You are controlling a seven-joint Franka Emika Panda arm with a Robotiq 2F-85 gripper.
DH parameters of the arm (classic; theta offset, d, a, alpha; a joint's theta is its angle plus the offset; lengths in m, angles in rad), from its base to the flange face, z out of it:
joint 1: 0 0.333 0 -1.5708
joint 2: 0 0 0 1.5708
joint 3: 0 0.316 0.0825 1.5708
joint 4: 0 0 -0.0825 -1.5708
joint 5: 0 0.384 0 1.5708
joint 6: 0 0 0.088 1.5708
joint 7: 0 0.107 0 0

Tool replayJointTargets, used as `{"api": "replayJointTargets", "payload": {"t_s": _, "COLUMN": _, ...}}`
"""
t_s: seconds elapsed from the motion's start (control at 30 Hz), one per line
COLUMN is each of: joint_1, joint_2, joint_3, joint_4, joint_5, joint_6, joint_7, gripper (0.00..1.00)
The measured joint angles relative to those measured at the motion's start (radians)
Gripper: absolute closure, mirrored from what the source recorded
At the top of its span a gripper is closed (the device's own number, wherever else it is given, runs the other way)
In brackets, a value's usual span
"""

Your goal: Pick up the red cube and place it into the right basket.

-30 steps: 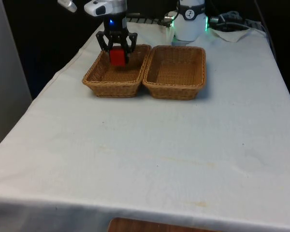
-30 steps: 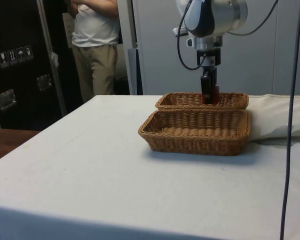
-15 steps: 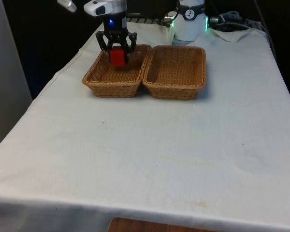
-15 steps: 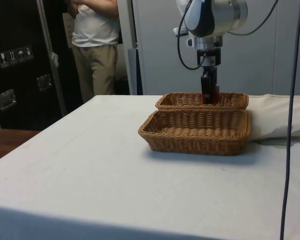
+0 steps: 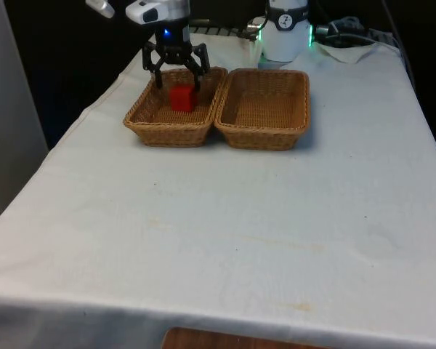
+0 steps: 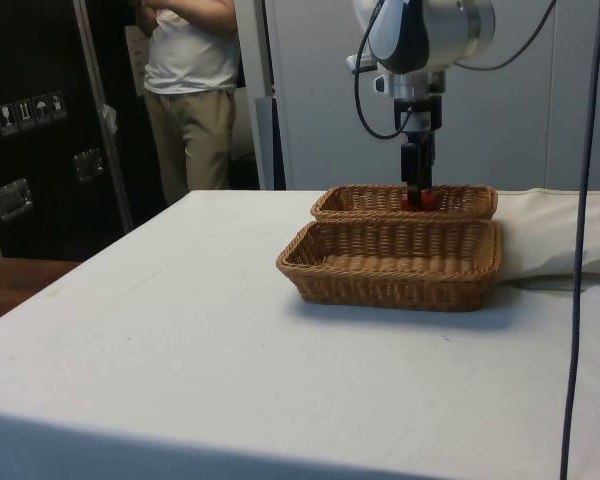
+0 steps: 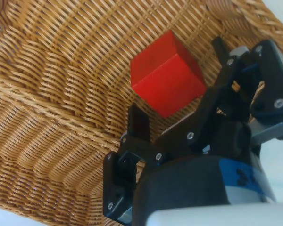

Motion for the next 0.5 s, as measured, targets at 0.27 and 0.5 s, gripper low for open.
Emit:
{"api": "replayJointTargets", "payload": {"t_s": 0.27, "joint_1": 0.011, "joint_2": -0.045, "joint_3": 0.019, "joint_4": 0.002, "joint_5": -0.006, "joint_6": -0.013, "joint_7": 0.026, "gripper": 0.0}}
{"api": "replayJointTargets", "payload": {"t_s": 0.5, "joint_1": 0.019, "joint_2": -0.091, "joint_3": 0.044, "joint_4": 0.002, "joint_5": -0.047, "joint_6": -0.026, "joint_7": 0.085, "gripper": 0.0}}
